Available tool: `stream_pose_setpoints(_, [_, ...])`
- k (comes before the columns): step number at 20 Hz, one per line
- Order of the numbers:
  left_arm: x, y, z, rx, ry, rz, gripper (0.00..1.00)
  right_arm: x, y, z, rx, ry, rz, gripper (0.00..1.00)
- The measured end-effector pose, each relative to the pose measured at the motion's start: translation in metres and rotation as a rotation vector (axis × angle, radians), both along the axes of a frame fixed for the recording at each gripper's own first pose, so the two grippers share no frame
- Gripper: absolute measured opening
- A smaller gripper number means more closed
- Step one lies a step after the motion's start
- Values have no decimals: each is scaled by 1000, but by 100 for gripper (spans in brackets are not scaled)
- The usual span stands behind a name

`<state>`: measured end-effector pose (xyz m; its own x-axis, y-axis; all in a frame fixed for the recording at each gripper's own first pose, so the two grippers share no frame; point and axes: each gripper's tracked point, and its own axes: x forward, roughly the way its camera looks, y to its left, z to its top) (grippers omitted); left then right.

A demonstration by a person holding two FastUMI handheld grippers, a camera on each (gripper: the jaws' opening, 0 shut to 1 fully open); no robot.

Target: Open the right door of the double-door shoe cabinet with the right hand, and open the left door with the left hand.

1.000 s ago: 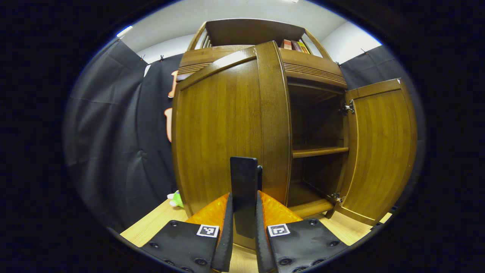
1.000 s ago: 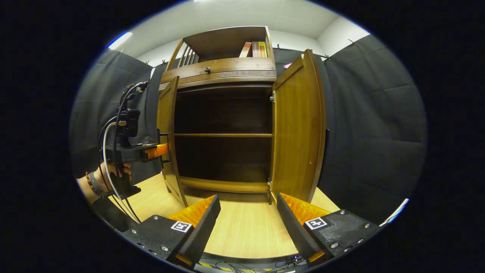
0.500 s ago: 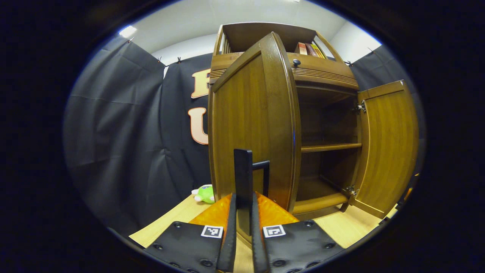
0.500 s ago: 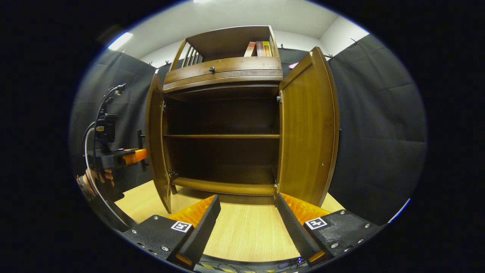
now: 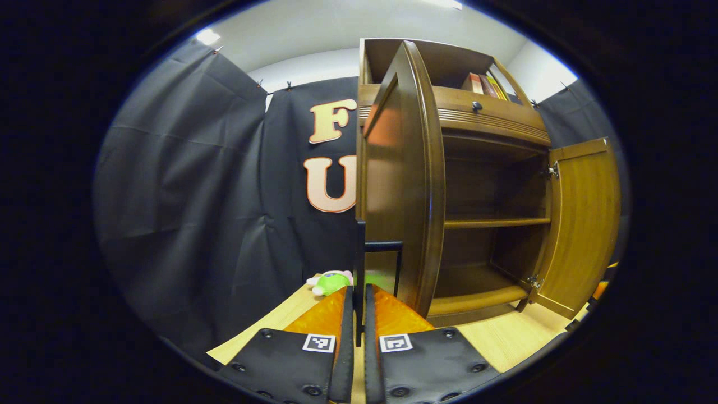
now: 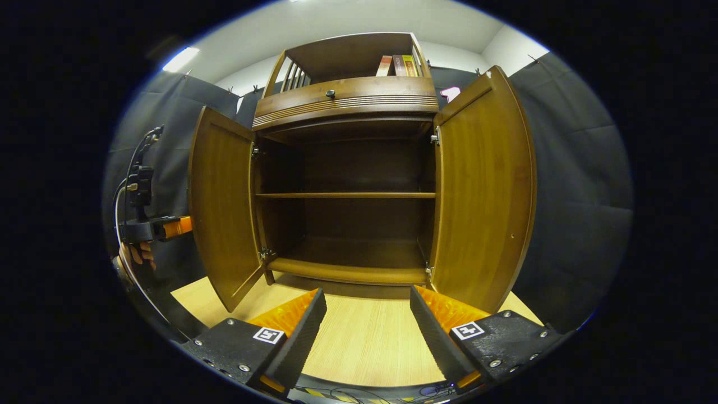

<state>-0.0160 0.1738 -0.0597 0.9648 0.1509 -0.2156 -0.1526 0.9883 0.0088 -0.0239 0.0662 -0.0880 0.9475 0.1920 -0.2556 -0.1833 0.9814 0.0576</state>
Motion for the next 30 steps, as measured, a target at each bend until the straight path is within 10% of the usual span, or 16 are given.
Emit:
stream_pose_setpoints(13, [4,83,-6,-20,6,-287,2,11,58,13,26,-12,41,93])
stream_pose_setpoints(16, [4,86,-7,-81,27,-371,17,14,69,17,44,-30,30,100])
stream_pose_setpoints(23, [-54,94,-4,12,71,-303,17,23,76,16,53,-35,45,93])
stream_pose_setpoints(30, [-65,4,57,-57,-54,-230,17,37,38,28,22,-104,-10,93])
